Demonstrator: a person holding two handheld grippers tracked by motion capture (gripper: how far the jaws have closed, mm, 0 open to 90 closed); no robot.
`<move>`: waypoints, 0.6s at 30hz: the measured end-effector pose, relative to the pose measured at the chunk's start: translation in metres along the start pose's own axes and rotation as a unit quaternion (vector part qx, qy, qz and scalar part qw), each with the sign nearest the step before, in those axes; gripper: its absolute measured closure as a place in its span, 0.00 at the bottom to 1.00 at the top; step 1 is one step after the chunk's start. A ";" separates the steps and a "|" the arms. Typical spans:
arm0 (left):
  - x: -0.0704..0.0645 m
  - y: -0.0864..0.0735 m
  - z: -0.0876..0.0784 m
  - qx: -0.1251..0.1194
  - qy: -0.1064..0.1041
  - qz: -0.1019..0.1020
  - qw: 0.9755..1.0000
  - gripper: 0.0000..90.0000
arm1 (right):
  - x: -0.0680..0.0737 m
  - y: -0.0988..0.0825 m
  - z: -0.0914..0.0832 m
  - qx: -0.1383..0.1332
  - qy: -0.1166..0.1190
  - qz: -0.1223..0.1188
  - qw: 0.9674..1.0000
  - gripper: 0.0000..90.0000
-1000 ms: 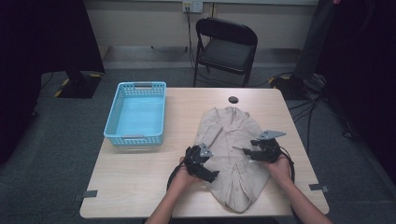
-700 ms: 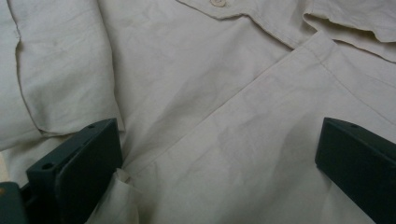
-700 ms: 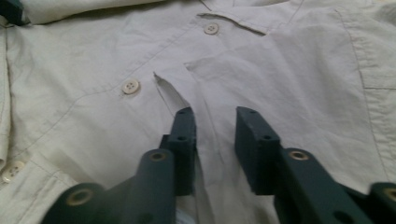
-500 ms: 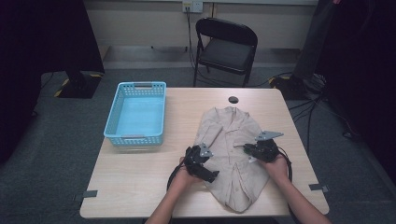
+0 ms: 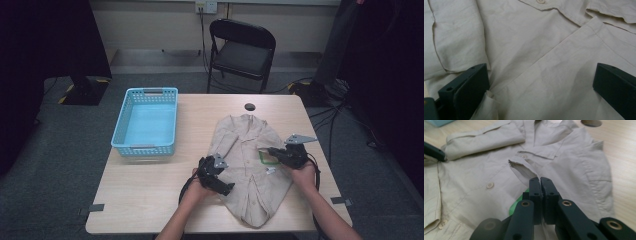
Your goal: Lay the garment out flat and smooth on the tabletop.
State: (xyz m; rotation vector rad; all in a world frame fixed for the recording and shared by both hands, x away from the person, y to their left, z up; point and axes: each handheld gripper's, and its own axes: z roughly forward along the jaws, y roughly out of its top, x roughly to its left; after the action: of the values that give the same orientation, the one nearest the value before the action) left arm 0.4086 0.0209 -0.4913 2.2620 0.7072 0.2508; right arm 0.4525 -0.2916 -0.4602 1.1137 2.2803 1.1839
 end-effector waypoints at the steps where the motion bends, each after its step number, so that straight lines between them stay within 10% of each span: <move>1: 0.000 0.000 0.000 0.000 0.000 0.000 1.000 0.00 | -0.002 0.001 -0.003 -0.004 -0.001 0.004 1.000 0.97; 18: 0.000 0.000 0.000 0.000 0.000 0.000 1.000 0.00 | -0.048 -0.003 -0.044 -0.053 -0.048 0.071 0.995 0.97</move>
State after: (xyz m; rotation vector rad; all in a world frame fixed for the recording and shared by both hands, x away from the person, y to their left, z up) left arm 0.4086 0.0209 -0.4913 2.2622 0.7071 0.2509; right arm 0.4550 -0.3533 -0.4393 1.2815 2.0708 1.2607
